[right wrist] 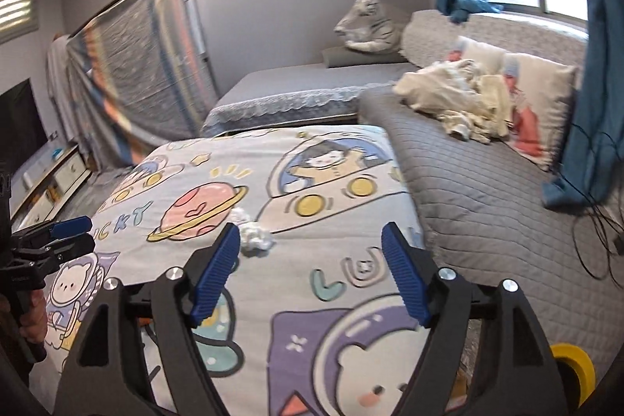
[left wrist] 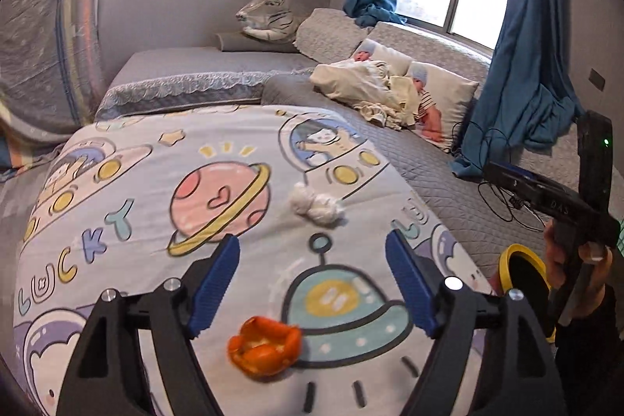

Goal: Collect trash
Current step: 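Move both open tools back over the last peel and white tissue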

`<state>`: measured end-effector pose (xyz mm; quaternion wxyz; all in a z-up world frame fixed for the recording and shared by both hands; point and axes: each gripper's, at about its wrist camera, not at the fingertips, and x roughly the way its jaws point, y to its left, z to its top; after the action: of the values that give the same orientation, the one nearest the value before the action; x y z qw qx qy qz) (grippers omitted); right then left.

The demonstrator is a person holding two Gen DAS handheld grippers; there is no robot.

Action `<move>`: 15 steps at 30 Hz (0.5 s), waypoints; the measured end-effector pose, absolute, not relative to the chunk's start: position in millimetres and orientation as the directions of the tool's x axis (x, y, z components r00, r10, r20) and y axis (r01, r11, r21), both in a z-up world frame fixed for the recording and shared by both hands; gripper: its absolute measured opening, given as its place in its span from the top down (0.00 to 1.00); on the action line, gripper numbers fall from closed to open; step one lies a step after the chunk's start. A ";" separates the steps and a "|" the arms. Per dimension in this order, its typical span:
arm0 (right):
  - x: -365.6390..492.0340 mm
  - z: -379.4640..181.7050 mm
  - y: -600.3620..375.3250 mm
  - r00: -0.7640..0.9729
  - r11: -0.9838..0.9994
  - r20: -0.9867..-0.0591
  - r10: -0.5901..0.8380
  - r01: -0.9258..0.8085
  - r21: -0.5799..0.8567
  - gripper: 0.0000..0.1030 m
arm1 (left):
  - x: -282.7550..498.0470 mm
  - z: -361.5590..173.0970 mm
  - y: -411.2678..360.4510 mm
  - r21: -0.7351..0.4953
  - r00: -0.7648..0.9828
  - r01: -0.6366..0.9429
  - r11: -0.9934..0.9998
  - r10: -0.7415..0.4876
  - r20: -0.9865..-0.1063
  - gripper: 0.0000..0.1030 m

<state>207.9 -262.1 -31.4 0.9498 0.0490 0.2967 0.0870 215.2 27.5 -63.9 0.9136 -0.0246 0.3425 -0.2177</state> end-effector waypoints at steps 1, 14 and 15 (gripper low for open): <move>212.6 -34.2 -255.7 0.805 0.978 -0.557 0.205 -0.153 0.139 0.26 | 215.4 -67.7 32.3 -0.199 0.668 0.375 0.905 -0.413 -0.618 0.27; 274.3 -86.3 -184.8 0.711 0.948 -0.639 0.294 -0.300 0.102 0.25 | 209.6 -128.8 56.3 -0.266 0.575 0.373 0.889 -0.446 -0.686 0.23; 275.9 -88.5 -182.6 0.707 0.946 -0.643 0.295 -0.309 0.095 0.25 | 209.6 -133.7 55.1 -0.267 0.564 0.376 0.887 -0.448 -0.694 0.23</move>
<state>275.9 -182.6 -88.5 0.9237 -0.0099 0.3464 0.1633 209.6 55.1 -133.7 0.8832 -0.0445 0.4045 -0.2332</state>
